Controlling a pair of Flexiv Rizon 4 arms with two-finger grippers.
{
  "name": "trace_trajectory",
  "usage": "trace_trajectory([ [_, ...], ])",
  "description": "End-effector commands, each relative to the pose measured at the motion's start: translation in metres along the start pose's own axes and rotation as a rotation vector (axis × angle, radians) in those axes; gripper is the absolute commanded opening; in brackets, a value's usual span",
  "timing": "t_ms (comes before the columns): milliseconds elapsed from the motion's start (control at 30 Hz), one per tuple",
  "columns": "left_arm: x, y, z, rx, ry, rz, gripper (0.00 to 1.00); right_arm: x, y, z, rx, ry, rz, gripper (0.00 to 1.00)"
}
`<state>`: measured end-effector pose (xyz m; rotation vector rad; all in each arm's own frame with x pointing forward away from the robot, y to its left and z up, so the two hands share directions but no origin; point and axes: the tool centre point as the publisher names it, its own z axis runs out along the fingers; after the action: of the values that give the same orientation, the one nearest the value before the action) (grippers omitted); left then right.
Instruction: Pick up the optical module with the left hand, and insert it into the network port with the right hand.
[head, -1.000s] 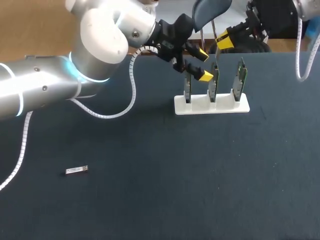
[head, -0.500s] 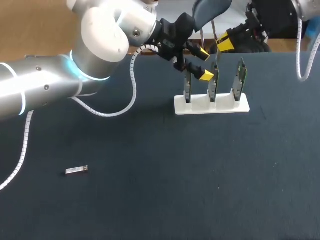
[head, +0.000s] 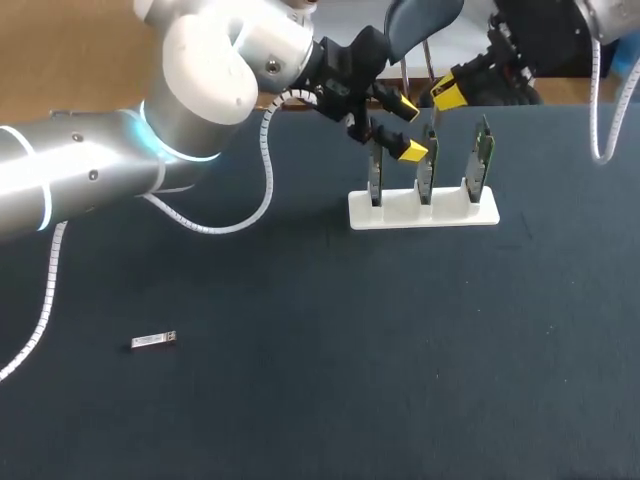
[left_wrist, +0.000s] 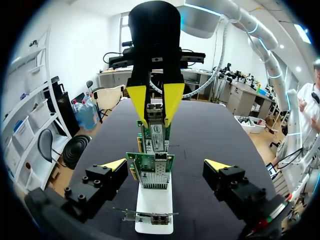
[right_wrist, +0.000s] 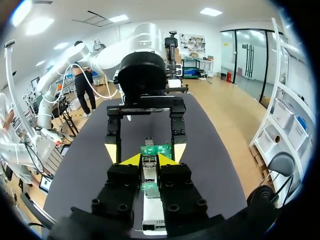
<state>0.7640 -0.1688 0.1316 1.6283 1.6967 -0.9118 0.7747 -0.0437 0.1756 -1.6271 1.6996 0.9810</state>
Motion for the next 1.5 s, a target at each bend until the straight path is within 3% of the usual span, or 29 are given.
trace_trajectory([
  [33,-0.001,0.002,0.001,0.005,0.006,-0.001,1.00,-0.001,-0.001,0.003,-0.008,0.010,-0.001,0.00],
  [1500,-0.001,0.002,0.001,0.005,0.006,-0.001,1.00,0.008,0.000,0.014,-0.001,0.074,-0.010,0.00],
])
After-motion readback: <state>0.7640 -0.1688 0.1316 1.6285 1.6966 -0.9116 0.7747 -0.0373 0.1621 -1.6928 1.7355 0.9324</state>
